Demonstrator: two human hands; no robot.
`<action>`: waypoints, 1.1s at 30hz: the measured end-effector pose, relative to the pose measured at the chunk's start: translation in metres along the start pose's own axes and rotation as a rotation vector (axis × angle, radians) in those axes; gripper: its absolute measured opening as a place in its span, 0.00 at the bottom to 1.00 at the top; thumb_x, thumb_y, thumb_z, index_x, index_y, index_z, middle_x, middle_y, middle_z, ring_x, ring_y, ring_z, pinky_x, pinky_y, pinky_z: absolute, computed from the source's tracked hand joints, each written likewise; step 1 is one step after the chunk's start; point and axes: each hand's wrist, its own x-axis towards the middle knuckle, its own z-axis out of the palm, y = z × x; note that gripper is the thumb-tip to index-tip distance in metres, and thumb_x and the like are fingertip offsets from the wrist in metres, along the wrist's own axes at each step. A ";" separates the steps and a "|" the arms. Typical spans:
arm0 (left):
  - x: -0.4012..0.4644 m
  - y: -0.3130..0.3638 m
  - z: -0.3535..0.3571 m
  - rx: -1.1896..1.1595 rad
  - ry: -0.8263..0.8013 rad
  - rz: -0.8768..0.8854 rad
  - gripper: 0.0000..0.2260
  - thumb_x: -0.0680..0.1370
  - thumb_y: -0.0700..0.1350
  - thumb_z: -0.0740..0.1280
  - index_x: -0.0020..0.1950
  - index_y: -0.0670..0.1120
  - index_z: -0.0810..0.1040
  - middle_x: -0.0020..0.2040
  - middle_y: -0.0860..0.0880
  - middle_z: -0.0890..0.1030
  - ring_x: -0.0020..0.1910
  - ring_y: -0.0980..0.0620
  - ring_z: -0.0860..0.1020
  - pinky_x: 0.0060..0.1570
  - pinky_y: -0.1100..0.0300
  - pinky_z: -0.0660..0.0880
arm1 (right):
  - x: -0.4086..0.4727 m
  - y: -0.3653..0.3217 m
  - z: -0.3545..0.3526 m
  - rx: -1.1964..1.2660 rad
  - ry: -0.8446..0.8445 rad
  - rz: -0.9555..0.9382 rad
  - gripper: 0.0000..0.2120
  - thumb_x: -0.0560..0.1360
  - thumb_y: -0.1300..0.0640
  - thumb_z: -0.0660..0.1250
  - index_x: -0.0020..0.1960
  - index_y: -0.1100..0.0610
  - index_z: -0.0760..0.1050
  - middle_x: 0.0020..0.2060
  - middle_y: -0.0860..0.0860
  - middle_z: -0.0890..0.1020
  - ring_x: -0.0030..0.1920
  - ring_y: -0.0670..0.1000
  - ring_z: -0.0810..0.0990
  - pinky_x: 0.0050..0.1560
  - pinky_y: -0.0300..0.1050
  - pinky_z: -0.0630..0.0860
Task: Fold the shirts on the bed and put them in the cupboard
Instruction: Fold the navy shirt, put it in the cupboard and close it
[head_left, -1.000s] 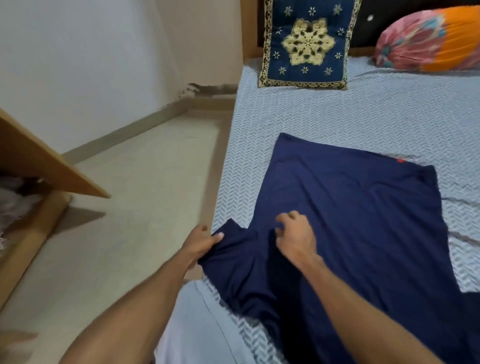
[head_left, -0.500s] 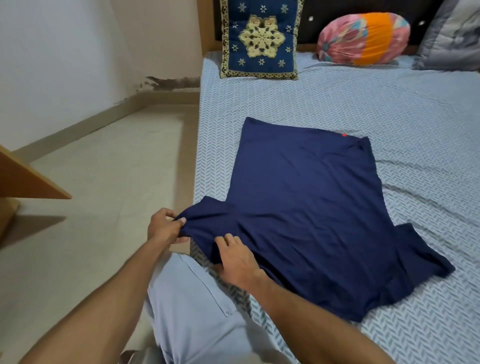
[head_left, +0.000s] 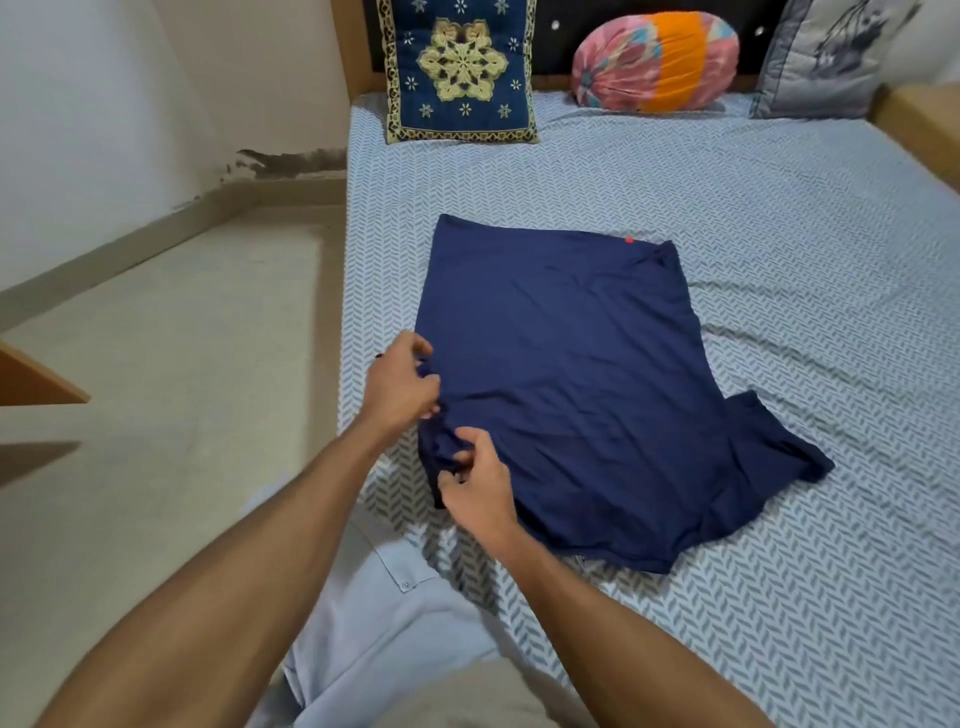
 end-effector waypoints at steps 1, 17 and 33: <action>0.000 0.012 0.015 0.029 -0.038 0.050 0.13 0.73 0.34 0.66 0.53 0.47 0.72 0.44 0.46 0.80 0.27 0.43 0.82 0.26 0.51 0.81 | 0.001 0.004 -0.009 0.073 0.027 0.048 0.25 0.75 0.61 0.71 0.67 0.48 0.68 0.47 0.47 0.79 0.44 0.46 0.79 0.46 0.41 0.74; -0.041 -0.031 0.110 0.530 -0.348 0.232 0.36 0.66 0.64 0.76 0.66 0.48 0.67 0.59 0.46 0.73 0.60 0.44 0.73 0.59 0.47 0.74 | 0.066 0.095 -0.155 0.022 0.404 0.477 0.26 0.59 0.33 0.67 0.49 0.49 0.76 0.46 0.51 0.85 0.47 0.57 0.85 0.53 0.56 0.83; -0.068 -0.062 0.086 0.610 -0.643 0.170 0.19 0.66 0.38 0.66 0.54 0.49 0.65 0.44 0.47 0.76 0.41 0.45 0.77 0.42 0.46 0.78 | 0.076 0.073 -0.178 0.358 0.492 0.507 0.09 0.74 0.59 0.66 0.38 0.55 0.69 0.39 0.55 0.81 0.35 0.53 0.82 0.37 0.48 0.84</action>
